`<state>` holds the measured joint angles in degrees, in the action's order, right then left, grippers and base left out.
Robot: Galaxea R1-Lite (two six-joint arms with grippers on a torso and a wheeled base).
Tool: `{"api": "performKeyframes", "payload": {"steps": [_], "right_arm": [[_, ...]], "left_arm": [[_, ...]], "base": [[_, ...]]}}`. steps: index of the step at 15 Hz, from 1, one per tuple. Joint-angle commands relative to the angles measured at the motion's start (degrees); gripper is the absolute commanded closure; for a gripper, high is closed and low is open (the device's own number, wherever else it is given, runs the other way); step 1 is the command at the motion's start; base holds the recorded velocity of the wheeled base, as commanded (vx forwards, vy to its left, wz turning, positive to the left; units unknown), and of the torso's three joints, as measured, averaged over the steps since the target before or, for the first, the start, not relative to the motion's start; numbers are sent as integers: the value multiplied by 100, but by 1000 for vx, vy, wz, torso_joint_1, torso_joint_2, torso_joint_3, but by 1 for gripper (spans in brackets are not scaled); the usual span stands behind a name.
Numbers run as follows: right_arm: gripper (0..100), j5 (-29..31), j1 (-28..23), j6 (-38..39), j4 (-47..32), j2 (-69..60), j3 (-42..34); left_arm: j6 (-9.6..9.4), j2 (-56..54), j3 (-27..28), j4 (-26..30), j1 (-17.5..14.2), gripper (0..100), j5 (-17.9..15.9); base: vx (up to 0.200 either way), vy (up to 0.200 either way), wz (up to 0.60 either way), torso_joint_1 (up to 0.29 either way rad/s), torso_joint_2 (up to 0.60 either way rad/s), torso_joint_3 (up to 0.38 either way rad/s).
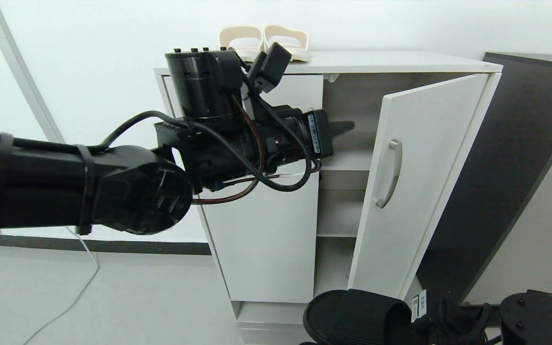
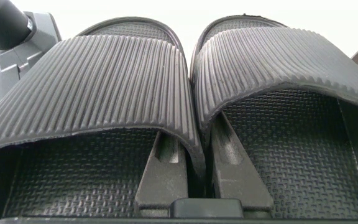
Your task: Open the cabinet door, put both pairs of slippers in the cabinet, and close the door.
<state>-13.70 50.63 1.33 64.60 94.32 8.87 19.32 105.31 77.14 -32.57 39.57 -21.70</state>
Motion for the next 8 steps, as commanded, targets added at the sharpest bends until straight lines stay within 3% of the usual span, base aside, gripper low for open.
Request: {"api": "performKeyframes", "payload": {"steps": [1,5,8], "right_arm": [[100,-1,9,-1,0,34,0],[100,-1,61,-1,0,43,0],[100,-1,79,-1,0,69,-44]], "left_arm": [[1,596,486,5,77,100,-1],[1,815,917,181,253,100,-1],[10,762,776,164,402,100,96]], "base": [[0,0,0,0,0,0],[0,0,0,0,0,0],[-200,0,0,1,2,2]]}}
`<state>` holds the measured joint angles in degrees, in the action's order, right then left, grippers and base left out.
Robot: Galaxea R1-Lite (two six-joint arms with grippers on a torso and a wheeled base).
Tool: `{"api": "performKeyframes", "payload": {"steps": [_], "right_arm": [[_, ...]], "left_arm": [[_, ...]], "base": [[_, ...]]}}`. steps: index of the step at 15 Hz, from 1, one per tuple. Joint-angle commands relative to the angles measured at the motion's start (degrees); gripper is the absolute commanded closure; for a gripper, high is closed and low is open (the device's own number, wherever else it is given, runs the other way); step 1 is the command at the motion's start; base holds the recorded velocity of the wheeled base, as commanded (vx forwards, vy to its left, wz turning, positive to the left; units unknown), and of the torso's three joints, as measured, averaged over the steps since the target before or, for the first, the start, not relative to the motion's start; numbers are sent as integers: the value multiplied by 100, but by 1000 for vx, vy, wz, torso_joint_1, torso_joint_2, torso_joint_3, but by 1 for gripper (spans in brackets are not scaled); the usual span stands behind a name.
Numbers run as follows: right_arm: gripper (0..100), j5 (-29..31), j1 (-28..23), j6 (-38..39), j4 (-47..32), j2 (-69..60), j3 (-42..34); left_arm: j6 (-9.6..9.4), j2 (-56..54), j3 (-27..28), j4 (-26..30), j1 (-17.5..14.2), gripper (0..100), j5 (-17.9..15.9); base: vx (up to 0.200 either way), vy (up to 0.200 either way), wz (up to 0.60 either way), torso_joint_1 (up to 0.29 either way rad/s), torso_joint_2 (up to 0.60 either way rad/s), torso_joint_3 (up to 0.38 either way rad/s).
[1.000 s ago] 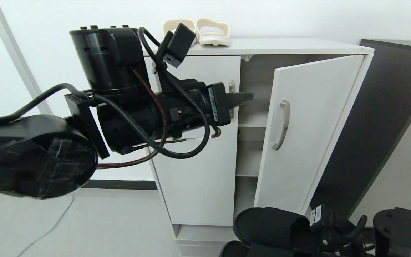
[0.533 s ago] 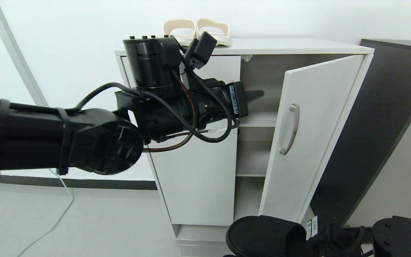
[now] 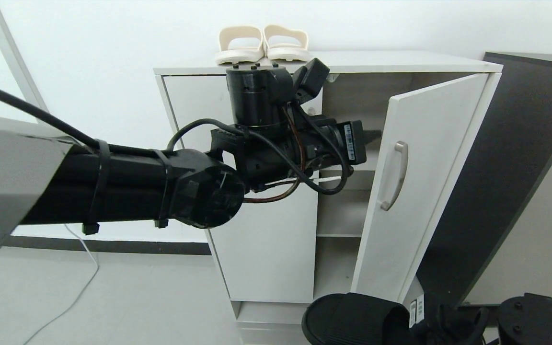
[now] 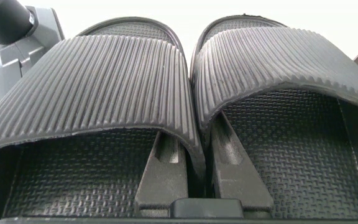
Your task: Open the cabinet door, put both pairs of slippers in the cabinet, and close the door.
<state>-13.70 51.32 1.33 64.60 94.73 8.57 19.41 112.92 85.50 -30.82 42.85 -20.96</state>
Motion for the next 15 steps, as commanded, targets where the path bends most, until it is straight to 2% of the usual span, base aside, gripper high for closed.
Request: {"api": "performKeyframes", "payload": {"steps": [1,4,6,8,10,11,12,13,14,15], "right_arm": [[100,-1,53,-1,0,28,-22],[100,-1,132,-1,0,36,-57],[100,-1,150,-1,0,36,-66],[100,8,150,-1,18,28,-66],[100,34,97,8,27,45,-31],[100,175,-26,25,27,107,66],[100,491,-166,60,27,256,268],[100,904,-272,131,35,388,435],[100,904,-272,131,35,388,435],[100,2012,-342,561,27,617,936]], "left_arm": [[-7,-121,-139,-21,189,100,21],[-16,-438,-465,-73,681,100,-5],[-7,-473,-570,-258,821,100,-5],[-7,-473,-632,-346,654,100,39],[-42,-886,-904,-311,197,100,65],[-104,-1369,-1291,-267,-22,100,180],[-315,-2064,-1809,-73,-339,100,320],[-640,-2758,-2249,366,-646,100,593],[-640,-2758,-2249,366,-646,100,593],[-1334,-4569,-3277,1517,-1297,100,1665]], "base": [[-200,0,0,2,2,2],[-200,0,0,12,7,17],[-200,0,0,-2,5,-2],[-100,0,0,-4,4,1],[0,0,0,0,0,0],[0,0,0,0,0,0],[0,0,0,0,0,0],[0,0,0,0,0,0],[0,0,0,0,0,0],[0,0,0,0,0,0]]}}
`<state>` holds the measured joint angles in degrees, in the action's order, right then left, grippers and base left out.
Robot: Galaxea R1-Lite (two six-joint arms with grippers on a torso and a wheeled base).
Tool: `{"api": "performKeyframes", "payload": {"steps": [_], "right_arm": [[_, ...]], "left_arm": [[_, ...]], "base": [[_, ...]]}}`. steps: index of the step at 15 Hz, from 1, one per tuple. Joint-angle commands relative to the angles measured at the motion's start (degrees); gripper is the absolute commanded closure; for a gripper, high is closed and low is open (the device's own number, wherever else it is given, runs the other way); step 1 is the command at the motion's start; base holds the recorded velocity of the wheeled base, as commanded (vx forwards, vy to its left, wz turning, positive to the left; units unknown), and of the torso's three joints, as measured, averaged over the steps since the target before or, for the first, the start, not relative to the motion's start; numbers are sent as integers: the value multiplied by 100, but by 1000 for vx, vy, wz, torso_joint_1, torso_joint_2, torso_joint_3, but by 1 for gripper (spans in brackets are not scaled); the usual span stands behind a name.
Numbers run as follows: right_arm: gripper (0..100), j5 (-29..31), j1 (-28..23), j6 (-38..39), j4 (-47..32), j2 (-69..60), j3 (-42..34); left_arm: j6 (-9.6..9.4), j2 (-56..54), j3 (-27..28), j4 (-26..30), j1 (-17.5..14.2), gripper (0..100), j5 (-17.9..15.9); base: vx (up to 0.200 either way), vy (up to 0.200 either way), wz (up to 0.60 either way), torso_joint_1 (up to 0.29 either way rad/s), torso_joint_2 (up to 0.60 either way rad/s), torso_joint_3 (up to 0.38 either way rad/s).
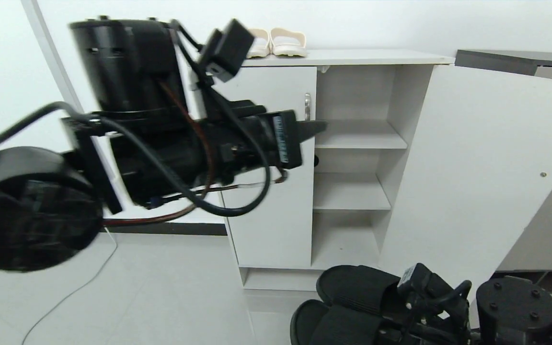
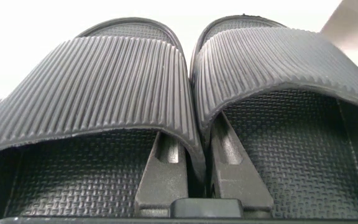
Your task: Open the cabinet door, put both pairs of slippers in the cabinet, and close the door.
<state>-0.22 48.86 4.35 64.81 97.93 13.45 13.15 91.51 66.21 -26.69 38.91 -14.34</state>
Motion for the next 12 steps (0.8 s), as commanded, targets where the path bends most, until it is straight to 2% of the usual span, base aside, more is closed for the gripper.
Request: {"api": "performKeyframes", "payload": {"steps": [1,2,3,5,6,7,8,11,12], "right_arm": [[100,1059,-193,435,-12,491,800],[100,1437,-289,470,-21,675,1125],[100,1947,-351,479,-21,895,1415],[100,2606,-386,488,-12,1123,1705],[100,2808,-377,479,-12,1123,1758],[100,2861,-368,470,-21,1106,1811],[100,3028,-377,470,-29,1115,1846],[100,3274,-386,470,-47,1229,1872],[100,3291,-377,470,-47,1229,1890]], "left_arm": [[-744,-3280,-1725,1596,-1105,100,1592],[-753,-3940,-1945,2036,-1413,100,2172],[-753,-4625,-2129,2545,-2072,100,2629],[-753,-5680,-2376,3293,-3039,100,2945],[-753,-6506,-2587,3890,-3592,100,3068],[-753,-7068,-2780,4251,-4005,100,3147],[-762,-7534,-3105,4444,-4339,100,3139],[-973,-8659,-4494,4444,-4999,100,3139],[-946,-8659,-4801,4365,-5016,100,3209]], "base": [[0,0,0,0,0,0],[0,0,0,0,0,0],[0,0,0,0,0,0],[0,0,0,0,0,0],[0,0,0,0,0,0],[0,0,0,0,0,0],[0,0,0,0,0,0],[0,0,0,0,0,0],[0,0,0,0,0,0]]}}
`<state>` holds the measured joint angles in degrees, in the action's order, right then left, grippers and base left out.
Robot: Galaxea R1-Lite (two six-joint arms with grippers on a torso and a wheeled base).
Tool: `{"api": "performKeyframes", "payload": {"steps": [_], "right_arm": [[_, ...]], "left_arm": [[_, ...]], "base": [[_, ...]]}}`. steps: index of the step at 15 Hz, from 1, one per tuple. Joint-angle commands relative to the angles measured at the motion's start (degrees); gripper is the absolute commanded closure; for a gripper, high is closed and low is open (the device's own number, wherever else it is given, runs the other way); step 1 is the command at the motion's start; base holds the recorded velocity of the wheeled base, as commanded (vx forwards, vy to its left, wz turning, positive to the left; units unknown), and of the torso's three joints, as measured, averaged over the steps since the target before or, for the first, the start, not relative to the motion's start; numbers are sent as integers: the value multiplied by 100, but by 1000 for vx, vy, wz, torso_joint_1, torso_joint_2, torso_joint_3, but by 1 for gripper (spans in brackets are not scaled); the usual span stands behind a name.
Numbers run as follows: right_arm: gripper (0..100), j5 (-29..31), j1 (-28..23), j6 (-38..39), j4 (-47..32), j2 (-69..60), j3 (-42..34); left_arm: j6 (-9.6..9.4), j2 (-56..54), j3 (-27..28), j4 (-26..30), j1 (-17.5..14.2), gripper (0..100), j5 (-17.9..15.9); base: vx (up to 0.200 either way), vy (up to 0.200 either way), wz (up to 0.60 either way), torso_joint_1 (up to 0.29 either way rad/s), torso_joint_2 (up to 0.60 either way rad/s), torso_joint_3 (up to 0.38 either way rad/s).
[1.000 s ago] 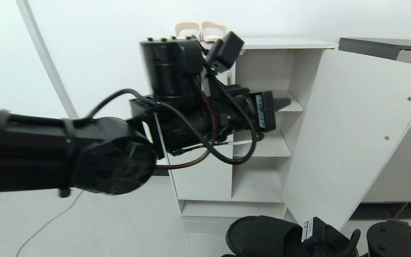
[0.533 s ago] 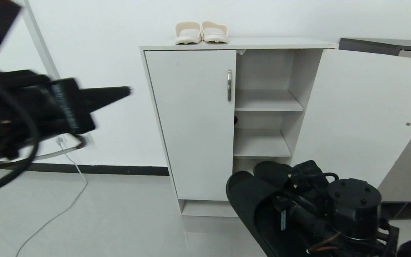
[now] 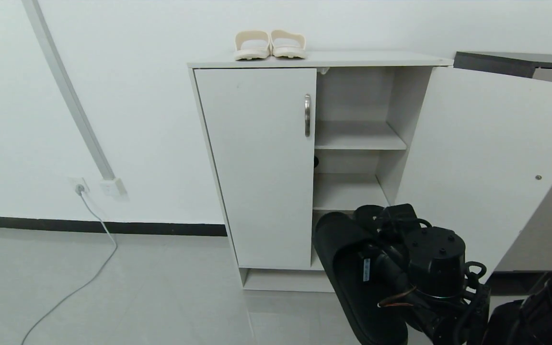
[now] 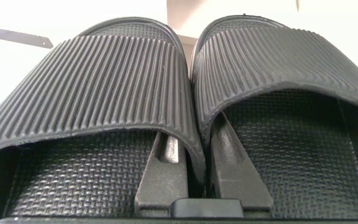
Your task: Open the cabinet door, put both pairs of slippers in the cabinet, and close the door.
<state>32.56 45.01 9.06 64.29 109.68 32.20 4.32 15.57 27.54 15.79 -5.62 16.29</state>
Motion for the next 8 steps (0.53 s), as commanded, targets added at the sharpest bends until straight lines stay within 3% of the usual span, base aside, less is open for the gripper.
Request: {"api": "performKeyframes", "payload": {"steps": [1,3,5,6,7,8], "right_arm": [[100,13,8,0,4,45,-12],[100,13,17,-9,4,45,-12],[100,13,17,-18,4,71,-12],[100,13,17,-18,4,124,15],[100,13,17,-27,4,141,41],[100,5,17,-27,4,150,32]], "left_arm": [[-62,-1056,-1453,-542,-563,100,156],[-467,-1056,-2648,-1711,-563,100,-706],[-388,-1056,-2745,-1790,-563,100,-1031],[-414,-1056,-2754,-1781,-563,100,-1383],[-537,-1047,-2745,-1517,-545,100,-1840],[-625,-1047,-2745,-1544,-449,100,-1866]], "base": [[0,0,0,0,0,0],[0,0,0,0,0,0],[0,0,0,0,0,0],[0,0,0,0,0,0],[0,0,0,0,0,0],[0,0,0,0,0,0]]}}
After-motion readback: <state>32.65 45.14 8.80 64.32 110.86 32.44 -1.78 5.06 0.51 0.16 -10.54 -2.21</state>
